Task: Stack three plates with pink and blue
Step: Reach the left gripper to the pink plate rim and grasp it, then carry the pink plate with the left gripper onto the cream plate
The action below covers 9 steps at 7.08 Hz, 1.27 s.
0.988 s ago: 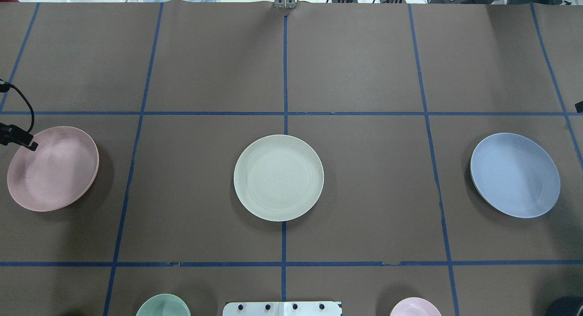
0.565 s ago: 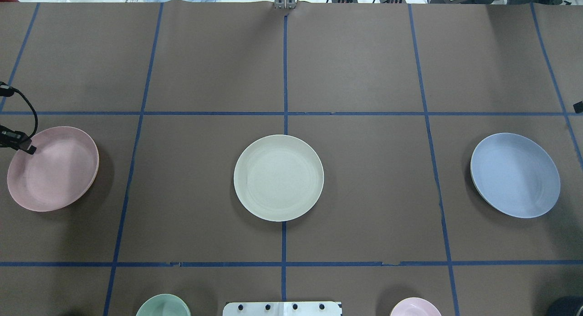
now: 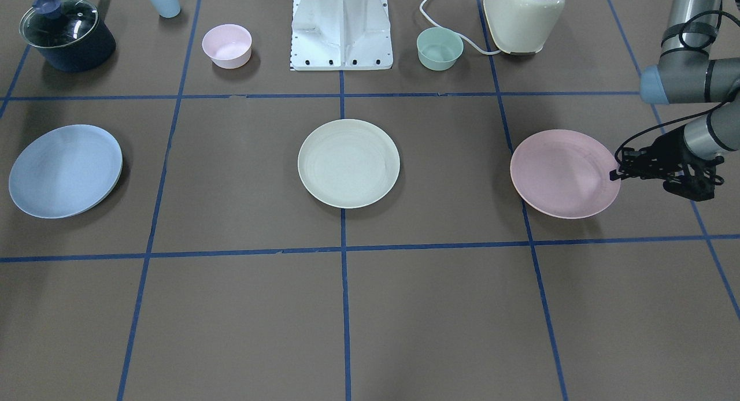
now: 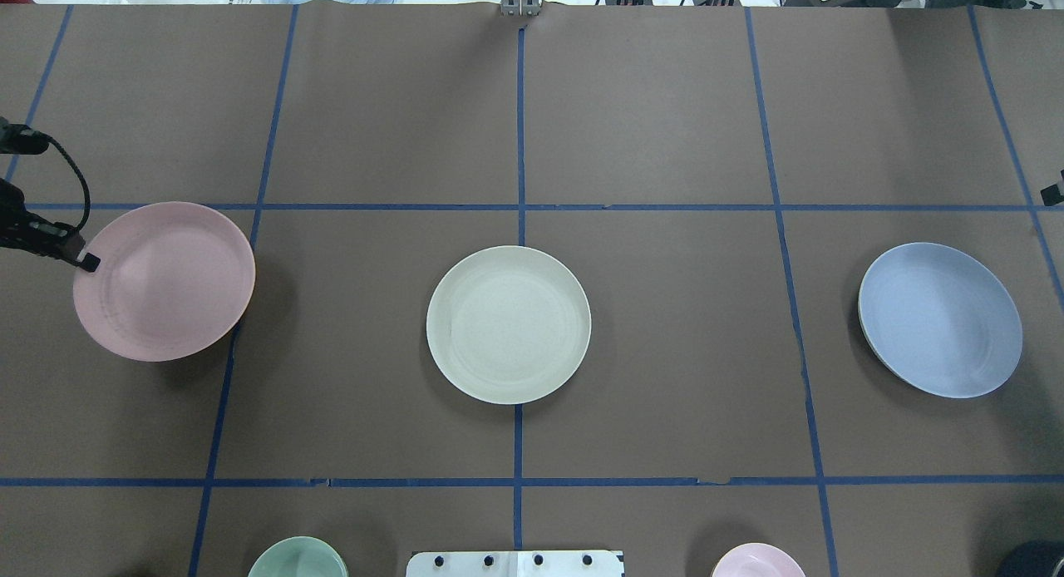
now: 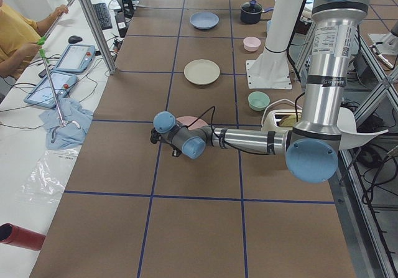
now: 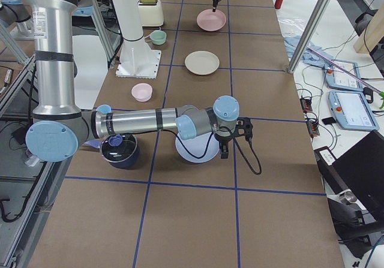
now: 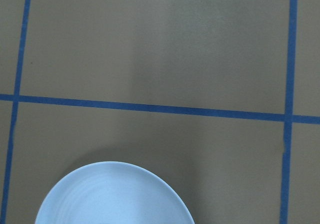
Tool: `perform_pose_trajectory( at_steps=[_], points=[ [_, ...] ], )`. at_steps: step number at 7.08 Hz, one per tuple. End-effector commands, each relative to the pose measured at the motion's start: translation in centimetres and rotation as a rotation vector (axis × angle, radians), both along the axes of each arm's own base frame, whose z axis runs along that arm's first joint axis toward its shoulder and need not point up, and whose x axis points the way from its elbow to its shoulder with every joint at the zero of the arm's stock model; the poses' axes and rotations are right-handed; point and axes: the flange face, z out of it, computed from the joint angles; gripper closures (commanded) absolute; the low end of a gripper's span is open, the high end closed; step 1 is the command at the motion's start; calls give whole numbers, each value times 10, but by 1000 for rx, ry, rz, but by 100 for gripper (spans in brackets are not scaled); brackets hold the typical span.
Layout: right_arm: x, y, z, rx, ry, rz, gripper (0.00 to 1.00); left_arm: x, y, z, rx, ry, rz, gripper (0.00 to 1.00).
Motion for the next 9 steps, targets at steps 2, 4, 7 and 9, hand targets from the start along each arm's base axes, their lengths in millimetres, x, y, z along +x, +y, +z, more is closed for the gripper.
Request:
perform_pose_trajectory(
  at_steps=[2,4,7,9],
  points=[
    [-64,6,-21,-62,-55,4,0,127,21,-209,-184,142,-2,100],
    [-80,16,-24,-52,-87,-1,0,233,53,-286,-170,136,-54,100],
    [-88,19,-23,-63,-86,-12,0,284,74,-280,-143,95,-59,100],
    [-90,20,-23,-64,-86,-16,0,302,86,-281,-115,104,-59,68]
  ],
)
